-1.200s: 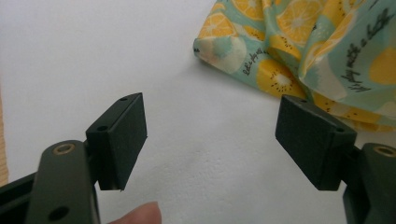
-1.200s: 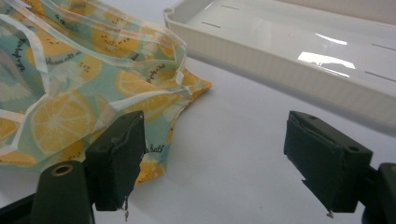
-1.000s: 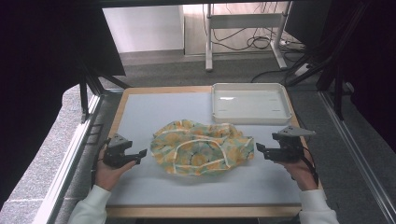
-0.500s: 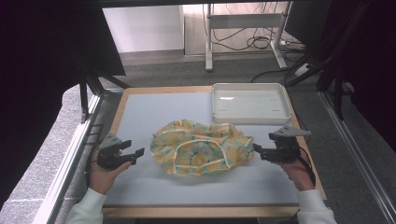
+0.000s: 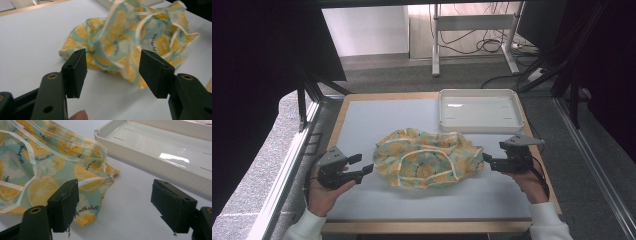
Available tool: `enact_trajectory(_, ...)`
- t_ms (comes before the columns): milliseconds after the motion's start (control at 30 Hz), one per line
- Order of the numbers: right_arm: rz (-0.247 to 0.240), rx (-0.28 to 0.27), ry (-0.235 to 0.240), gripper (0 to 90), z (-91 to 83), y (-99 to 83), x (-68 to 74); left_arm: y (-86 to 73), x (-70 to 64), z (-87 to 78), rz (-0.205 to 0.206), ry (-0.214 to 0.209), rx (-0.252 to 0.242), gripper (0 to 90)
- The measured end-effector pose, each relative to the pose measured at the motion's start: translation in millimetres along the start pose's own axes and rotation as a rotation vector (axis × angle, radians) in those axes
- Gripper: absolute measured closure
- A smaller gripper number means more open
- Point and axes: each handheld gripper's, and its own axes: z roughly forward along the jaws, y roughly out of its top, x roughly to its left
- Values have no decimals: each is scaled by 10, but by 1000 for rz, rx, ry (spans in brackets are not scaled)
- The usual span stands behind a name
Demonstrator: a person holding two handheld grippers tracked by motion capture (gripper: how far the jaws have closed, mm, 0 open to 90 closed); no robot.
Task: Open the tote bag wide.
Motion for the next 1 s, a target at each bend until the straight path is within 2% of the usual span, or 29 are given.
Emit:
enact_trajectory(100, 2, -7, -2, 224, -12, 8, -3, 63, -56, 61, 25, -8, 12, 398)
enact_trajectory(367, 7, -5, -6, 223, -10, 3, -7, 152, -134, 181, 43, -34, 42, 398)
enact_trajectory(633, 2, -1, -8, 223, 11, 10, 16, 249, -255, 286, 83, -42, 65, 401)
enact_trajectory(767, 1, 0, -9, 223, 17, 6, 19, 303, -325, 404, 110, -55, 92, 403)
enact_trajectory(900, 2, -5, -20, 224, 16, 3, 11, 347, -364, 576, 114, -63, 135, 403)
enact_trajectory(1000, 0, -7, -17, 224, 12, 6, 16, 369, -382, 690, 132, -45, 153, 405)
